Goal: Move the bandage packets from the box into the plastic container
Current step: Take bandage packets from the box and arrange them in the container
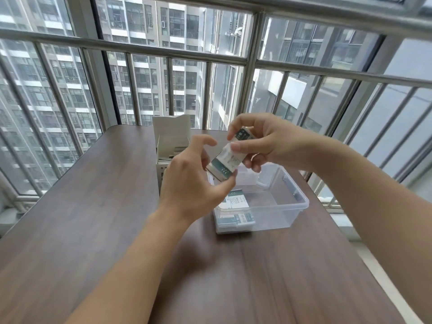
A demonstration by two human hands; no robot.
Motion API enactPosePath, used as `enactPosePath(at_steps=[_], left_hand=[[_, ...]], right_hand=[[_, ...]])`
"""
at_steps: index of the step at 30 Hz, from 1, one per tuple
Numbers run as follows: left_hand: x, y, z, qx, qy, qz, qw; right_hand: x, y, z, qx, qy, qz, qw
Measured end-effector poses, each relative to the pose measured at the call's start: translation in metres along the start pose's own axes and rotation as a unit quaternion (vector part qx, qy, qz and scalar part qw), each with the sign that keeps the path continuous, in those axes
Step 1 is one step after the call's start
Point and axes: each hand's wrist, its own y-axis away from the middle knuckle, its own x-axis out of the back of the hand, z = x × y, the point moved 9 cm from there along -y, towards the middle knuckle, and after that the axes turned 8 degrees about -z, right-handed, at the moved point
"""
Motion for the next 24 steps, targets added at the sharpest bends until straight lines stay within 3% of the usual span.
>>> enactPosePath(at_steps=[4,11,18,24], left_hand=[[-0.004,-0.002,0.0,-0.037,0.067,-0.027,0.997],[-0.006,-0.003,-0.01,-0.019,0.069,-0.01,0.997],[-0.015,-0.004,-0.014,-0.014,0.034,-0.04,0.999],[-0.012,-0.004,-0.013,-0.019,0.036,-0.033,0.999]], right_hand=[[0.025,0.01,0.034,-0.114,-0.014,-0.077,0.99],[-0.006,-0.004,0.069,-0.268,0.179,-0.241,0.916],[-0.025,-0.022,0.079,-0.279,0.261,-0.228,0.896],[-0.03,-0.024,0.074,-0.229,0.381,-0.17,0.88]])
